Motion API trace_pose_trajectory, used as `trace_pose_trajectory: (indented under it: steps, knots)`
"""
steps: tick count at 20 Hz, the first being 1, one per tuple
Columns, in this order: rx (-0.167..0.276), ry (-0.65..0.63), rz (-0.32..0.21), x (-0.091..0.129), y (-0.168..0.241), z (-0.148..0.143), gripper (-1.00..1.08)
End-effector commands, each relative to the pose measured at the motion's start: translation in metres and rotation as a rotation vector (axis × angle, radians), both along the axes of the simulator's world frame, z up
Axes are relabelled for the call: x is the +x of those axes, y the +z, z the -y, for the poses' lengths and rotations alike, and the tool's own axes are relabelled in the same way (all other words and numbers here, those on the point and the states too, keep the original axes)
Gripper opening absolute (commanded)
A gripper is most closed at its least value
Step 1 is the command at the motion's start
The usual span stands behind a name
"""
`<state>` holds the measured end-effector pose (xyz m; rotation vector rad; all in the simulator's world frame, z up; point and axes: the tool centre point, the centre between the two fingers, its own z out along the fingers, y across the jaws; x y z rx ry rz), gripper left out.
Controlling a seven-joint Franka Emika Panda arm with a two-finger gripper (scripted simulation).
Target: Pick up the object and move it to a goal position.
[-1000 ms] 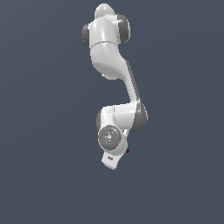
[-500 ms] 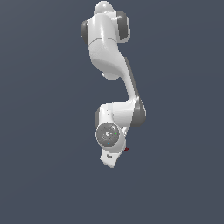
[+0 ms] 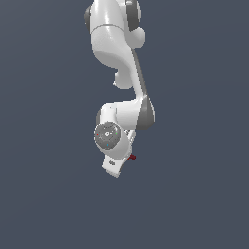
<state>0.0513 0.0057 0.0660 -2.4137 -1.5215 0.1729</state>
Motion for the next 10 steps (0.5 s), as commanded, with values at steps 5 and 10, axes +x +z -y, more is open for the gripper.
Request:
trace_pose_trajectory:
  steps: [5, 10]
  knots:
    - [-0.002, -0.001, 0.005, -0.029, 0.044, 0.038, -1.00]
    - [-0.002, -0.002, 0.004, -0.056, 0.082, 0.072, -1.00]
